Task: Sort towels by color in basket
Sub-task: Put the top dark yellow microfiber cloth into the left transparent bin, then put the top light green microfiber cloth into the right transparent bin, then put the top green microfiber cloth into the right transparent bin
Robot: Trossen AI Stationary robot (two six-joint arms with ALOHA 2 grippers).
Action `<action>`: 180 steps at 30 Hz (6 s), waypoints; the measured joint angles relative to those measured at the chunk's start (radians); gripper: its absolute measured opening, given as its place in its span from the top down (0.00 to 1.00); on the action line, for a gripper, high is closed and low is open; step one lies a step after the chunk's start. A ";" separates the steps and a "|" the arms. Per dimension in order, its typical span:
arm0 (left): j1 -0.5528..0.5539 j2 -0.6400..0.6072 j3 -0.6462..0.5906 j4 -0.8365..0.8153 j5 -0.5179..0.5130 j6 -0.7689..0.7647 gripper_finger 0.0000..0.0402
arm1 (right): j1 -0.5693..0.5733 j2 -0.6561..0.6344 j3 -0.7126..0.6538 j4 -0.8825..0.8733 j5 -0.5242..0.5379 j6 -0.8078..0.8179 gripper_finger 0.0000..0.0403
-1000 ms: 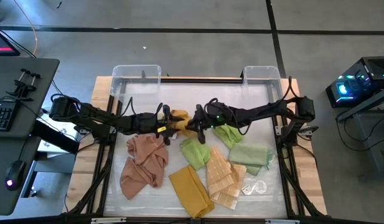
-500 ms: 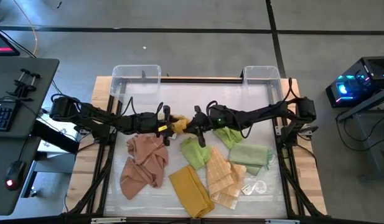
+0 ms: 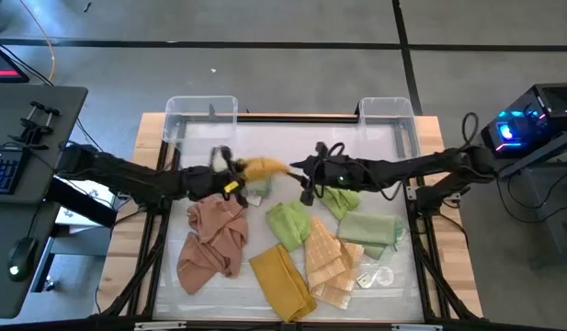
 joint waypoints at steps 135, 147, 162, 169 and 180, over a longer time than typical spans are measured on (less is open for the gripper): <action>-0.117 -0.247 0.117 -0.921 -0.296 -0.731 0.66 | 0.113 -0.009 0.146 -0.751 0.412 0.367 0.89; -0.113 -0.248 0.038 -0.518 -0.136 -0.449 0.66 | 0.019 -0.335 0.272 -1.465 0.512 1.002 0.94; -0.113 -0.248 0.038 -0.528 -0.128 -0.457 0.66 | -0.348 -0.340 0.149 -1.487 0.451 0.863 0.83; -0.113 -0.248 0.038 -0.528 -0.128 -0.457 0.66 | -0.410 -0.340 0.075 -1.432 0.483 0.814 0.64; -0.113 -0.248 0.038 -0.528 -0.127 -0.468 0.66 | -0.331 -0.341 0.023 -1.306 0.669 0.700 0.52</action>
